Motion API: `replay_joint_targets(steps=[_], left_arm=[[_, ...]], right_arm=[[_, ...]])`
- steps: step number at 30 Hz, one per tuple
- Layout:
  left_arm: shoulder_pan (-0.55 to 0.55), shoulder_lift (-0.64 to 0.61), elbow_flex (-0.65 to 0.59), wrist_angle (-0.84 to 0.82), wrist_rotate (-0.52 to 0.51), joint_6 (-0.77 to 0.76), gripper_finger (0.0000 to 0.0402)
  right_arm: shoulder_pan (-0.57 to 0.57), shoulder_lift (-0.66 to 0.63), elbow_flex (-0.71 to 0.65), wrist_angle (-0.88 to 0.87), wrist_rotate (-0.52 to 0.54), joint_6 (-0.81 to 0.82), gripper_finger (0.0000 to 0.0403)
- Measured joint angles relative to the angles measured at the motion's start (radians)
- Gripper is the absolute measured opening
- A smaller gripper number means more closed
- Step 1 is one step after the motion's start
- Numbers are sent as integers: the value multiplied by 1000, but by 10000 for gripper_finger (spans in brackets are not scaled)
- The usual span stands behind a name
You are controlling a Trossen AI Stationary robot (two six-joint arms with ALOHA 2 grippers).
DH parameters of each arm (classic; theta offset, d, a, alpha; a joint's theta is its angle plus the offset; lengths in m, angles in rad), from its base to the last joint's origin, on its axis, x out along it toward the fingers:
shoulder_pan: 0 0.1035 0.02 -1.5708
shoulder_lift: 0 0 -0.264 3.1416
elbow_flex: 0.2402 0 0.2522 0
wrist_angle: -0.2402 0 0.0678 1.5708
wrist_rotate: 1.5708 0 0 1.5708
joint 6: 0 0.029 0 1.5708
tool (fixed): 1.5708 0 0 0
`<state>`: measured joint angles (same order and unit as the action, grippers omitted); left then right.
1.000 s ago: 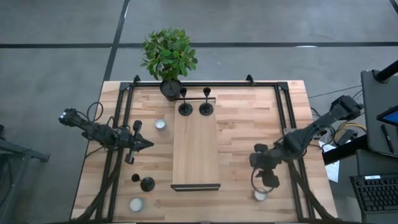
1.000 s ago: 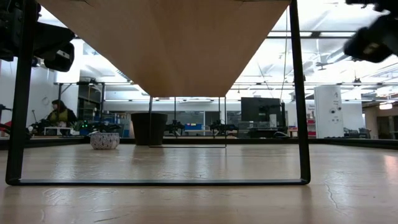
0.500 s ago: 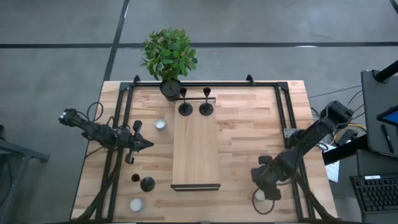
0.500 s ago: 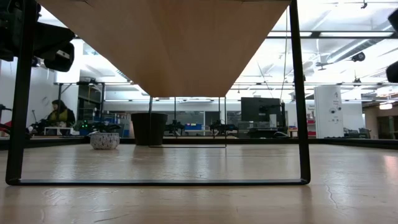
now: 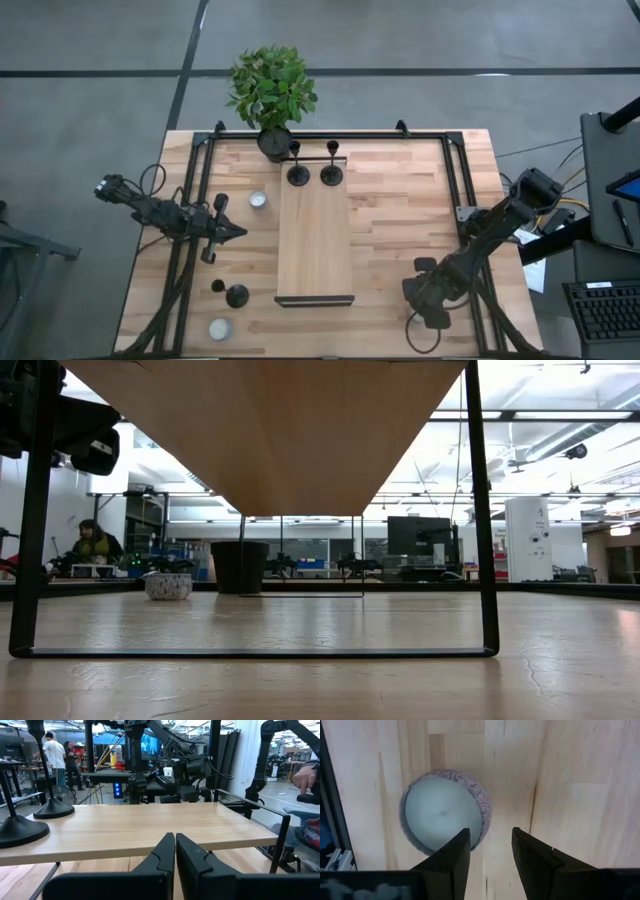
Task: Pick & Place candle stick holders
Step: Put the pink scented candle on the shelf
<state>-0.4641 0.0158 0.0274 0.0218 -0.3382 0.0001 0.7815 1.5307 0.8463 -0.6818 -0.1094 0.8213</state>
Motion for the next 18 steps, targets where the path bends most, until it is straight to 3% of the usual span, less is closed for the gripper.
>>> replay_joint_targets(steps=[6,18], left_arm=[[0,0,0,0,0,0,14],[0,0,0,0,0,0,14]], right_arm=[[0,23,0,7,4,-1,108],[-1,1,6,4,-1,-13,14]])
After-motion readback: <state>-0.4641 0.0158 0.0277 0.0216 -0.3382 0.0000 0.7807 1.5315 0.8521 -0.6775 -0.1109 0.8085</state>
